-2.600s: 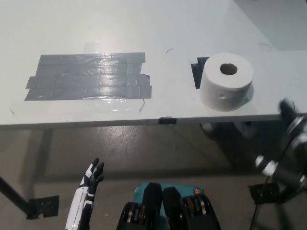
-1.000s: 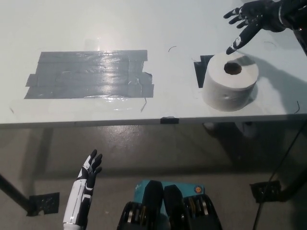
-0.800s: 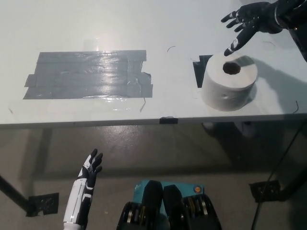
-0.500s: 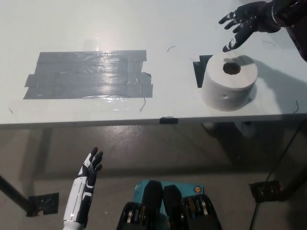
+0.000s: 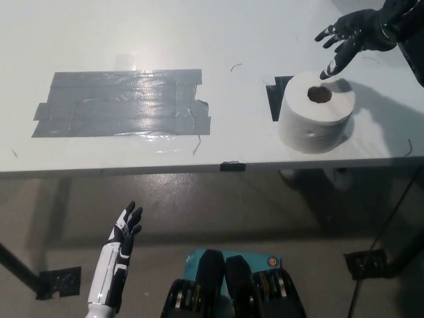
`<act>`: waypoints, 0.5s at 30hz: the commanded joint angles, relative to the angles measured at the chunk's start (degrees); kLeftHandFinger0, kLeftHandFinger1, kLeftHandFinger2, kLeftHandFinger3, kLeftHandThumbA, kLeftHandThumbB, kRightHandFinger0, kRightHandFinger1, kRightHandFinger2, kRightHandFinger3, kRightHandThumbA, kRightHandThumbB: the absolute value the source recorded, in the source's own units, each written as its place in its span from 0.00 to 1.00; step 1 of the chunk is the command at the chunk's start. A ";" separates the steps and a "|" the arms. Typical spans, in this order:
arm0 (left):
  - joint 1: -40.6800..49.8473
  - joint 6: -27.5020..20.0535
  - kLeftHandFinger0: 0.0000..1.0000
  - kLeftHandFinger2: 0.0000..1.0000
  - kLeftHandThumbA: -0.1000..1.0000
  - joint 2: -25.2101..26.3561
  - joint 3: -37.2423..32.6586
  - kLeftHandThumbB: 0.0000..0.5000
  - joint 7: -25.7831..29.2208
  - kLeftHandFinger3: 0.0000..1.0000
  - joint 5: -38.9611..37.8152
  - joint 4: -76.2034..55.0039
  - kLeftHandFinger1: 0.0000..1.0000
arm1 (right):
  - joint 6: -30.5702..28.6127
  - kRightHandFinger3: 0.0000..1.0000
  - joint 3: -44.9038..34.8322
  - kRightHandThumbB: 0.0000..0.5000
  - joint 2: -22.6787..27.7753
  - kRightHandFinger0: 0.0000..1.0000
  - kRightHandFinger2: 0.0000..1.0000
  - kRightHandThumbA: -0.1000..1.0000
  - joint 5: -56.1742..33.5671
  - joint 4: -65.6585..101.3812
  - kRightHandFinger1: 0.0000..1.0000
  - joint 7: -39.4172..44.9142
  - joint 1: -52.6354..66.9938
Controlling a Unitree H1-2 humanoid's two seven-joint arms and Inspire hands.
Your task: A toilet paper roll is kept on the black spot on the desk infront of the robot and the robot inserts its right thumb into the hole in the centre to grab the roll. Then it passes the roll to a person.
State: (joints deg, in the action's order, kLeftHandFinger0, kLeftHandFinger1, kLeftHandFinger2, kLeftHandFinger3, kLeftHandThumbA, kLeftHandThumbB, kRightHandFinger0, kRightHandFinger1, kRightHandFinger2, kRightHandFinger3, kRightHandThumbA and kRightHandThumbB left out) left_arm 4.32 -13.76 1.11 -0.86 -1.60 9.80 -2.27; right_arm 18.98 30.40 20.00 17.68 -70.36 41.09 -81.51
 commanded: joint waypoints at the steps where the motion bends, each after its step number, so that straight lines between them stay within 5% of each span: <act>1: -0.33 -1.54 1.00 1.00 1.00 0.30 -0.29 0.40 0.83 1.00 0.18 -1.98 1.00 | -3.11 1.00 0.75 0.63 1.67 1.00 1.00 0.83 2.26 -0.31 1.00 2.98 -3.94; 12: -1.64 -1.56 1.00 1.00 1.00 0.60 -0.13 0.38 0.93 1.00 0.43 -1.59 1.00 | -5.41 1.00 1.58 0.83 0.84 1.00 1.00 0.97 4.10 -3.50 1.00 5.12 -5.87; 15: -1.56 -1.20 1.00 1.00 1.00 0.43 -0.12 0.37 0.95 1.00 0.36 -1.87 1.00 | -7.29 1.00 1.84 0.75 0.47 1.00 1.00 1.00 4.36 -4.45 1.00 6.01 -5.71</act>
State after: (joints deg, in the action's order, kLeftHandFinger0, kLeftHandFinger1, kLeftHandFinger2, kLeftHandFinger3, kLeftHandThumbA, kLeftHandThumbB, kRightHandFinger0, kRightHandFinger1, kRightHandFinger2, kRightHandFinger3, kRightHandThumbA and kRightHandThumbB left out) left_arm 3.22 -13.76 1.21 -0.84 -1.59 9.88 -2.26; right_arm 15.61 31.94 20.02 20.44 -74.18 44.74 -82.19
